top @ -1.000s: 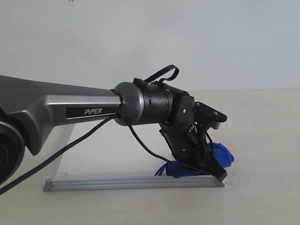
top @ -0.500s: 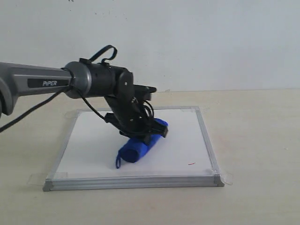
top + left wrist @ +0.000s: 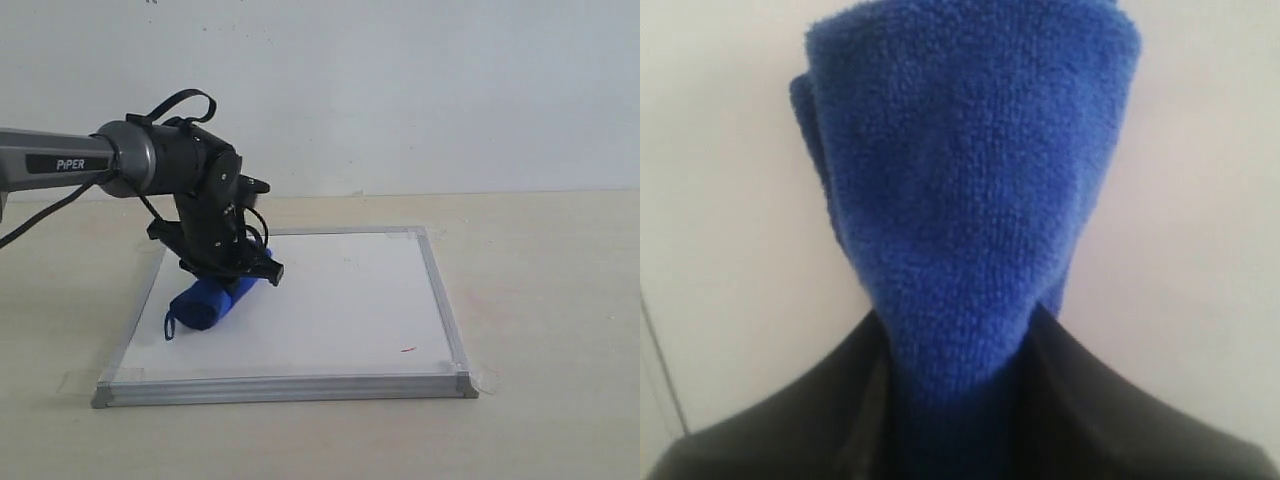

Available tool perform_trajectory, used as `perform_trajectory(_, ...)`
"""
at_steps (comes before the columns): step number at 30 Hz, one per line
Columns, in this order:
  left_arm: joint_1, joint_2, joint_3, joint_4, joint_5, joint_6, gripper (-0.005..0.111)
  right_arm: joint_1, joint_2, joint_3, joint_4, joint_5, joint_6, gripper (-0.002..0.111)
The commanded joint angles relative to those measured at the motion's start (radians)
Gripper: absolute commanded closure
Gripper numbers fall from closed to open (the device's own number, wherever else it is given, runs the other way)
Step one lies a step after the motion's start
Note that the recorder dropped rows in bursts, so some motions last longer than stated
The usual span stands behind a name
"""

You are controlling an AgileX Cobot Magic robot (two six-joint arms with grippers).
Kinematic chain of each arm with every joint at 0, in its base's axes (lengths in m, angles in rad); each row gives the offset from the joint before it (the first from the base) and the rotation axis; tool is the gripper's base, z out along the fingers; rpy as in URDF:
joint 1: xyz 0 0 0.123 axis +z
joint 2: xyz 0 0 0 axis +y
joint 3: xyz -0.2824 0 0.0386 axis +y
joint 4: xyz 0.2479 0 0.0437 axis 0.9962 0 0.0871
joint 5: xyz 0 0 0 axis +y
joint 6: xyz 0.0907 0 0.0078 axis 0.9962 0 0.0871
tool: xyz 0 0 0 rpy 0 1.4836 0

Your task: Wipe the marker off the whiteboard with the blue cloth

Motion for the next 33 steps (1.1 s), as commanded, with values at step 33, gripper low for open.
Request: perform_trajectory(33, -0.134, 0.009, 0.005, -0.330, -0.015, 0.100, 0.103, -0.002, -0.005, -0.001, -0.001, -0.008, -0.004, 0.107)
